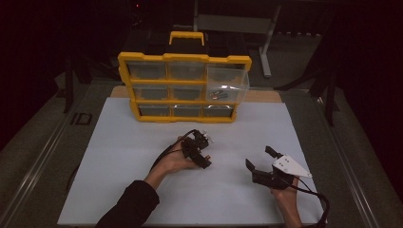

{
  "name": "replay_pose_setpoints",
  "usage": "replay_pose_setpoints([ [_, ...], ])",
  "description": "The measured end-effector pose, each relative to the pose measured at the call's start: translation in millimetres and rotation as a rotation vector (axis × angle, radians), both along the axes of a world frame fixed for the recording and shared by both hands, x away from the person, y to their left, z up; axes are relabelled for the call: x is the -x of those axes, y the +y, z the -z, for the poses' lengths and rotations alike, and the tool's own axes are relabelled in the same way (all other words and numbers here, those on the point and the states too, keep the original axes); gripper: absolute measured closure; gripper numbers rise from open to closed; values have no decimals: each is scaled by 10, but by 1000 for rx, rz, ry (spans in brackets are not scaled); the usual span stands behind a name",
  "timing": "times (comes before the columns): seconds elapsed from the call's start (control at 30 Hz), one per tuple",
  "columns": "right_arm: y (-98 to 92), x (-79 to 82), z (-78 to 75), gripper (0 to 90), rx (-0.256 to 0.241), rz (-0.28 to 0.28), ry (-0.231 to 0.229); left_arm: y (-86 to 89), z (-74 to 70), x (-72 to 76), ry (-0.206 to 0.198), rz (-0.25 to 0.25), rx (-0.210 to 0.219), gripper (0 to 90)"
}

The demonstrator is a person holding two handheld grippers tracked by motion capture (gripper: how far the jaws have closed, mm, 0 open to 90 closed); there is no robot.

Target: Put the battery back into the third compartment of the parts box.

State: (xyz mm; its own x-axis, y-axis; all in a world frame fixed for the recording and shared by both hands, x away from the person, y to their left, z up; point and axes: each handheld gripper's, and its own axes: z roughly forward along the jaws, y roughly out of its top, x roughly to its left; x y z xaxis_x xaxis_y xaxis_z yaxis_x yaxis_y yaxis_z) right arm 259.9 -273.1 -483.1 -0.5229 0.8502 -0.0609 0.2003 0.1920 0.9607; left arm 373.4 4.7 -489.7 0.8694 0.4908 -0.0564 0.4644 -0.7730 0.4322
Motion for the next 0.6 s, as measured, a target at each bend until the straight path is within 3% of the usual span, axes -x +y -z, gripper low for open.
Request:
replay_pose_setpoints([
  [0.1, 0, 0, 0, 115, 1, 0, -1, -6, 3, 15, -1, 2, -4, 305],
  [0.27, -2, 1, -1, 115, 1, 0, -2, -21, 9, 24, -9, -2, -21, 456],
  [0.6, -2, 1, -1, 115, 1, 0, -2, -55, 55, 50, -16, 15, -49, 647],
])
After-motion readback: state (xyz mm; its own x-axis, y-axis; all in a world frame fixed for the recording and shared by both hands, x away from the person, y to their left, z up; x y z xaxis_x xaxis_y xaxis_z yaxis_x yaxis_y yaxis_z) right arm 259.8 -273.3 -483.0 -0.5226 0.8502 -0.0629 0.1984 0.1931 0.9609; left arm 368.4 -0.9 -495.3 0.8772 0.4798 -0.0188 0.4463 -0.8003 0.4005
